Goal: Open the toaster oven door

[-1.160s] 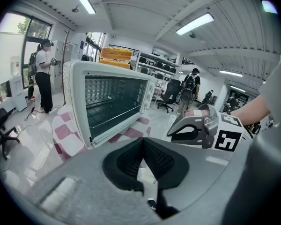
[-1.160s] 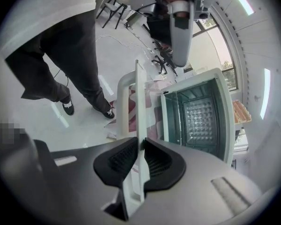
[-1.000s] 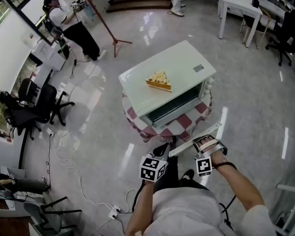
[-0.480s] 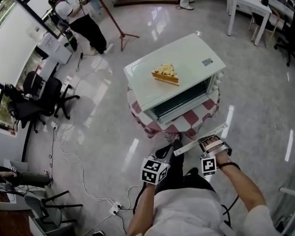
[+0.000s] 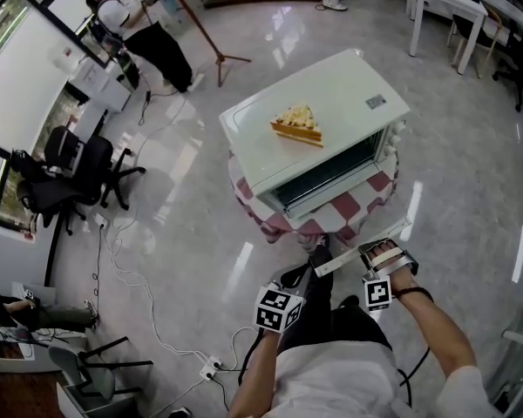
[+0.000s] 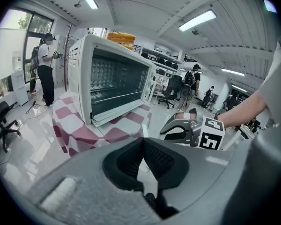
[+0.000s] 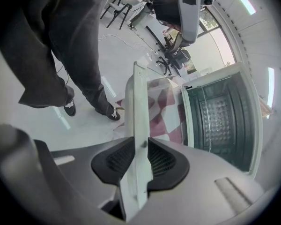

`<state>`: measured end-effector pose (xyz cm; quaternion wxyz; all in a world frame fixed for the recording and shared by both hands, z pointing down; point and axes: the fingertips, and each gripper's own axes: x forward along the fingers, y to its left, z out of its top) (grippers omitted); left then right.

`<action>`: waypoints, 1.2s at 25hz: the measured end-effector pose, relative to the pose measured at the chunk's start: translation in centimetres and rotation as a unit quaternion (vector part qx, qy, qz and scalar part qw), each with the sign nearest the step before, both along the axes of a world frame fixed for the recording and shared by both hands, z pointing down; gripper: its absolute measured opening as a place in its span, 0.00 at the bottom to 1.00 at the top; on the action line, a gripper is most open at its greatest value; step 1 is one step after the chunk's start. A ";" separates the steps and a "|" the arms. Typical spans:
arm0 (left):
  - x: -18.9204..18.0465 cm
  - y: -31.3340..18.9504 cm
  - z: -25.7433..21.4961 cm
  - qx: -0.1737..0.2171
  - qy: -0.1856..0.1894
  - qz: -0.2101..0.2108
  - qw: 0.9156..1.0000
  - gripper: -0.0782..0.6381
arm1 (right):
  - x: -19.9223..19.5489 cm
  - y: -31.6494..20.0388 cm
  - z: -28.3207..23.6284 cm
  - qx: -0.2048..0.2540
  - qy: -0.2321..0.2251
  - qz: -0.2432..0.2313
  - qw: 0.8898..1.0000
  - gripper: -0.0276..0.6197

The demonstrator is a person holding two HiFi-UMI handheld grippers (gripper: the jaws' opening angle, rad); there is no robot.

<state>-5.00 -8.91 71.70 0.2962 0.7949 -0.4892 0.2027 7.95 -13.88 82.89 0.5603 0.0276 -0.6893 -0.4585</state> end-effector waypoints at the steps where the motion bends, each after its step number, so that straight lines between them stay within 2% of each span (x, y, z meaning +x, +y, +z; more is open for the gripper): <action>1: 0.0 0.0 0.1 -0.002 0.000 0.000 1.000 0.11 | 0.0 -0.1 0.3 -0.002 0.005 0.000 1.000 0.18; 5: -0.1 0.2 0.1 -0.004 0.002 -0.004 1.000 0.11 | 0.3 -0.1 1.8 -0.009 0.030 0.003 1.000 0.19; 18: -0.2 2.6 1.7 -0.035 0.015 -0.013 0.999 0.11 | -0.1 -0.2 3.8 -0.033 0.047 0.016 0.998 0.20; 23: 0.0 2.8 0.9 -0.038 0.011 -0.013 0.999 0.11 | 0.2 -0.3 3.7 -0.053 0.039 0.037 0.997 0.20; 27: 0.4 2.2 0.3 -0.041 0.009 -0.007 0.999 0.11 | 0.8 0.7 2.7 -0.068 0.031 0.051 0.996 0.10; 30: 0.7 1.3 -0.2 -0.040 0.010 -0.005 0.999 0.11 | 1.2 1.2 1.3 -0.087 0.008 0.076 0.993 0.10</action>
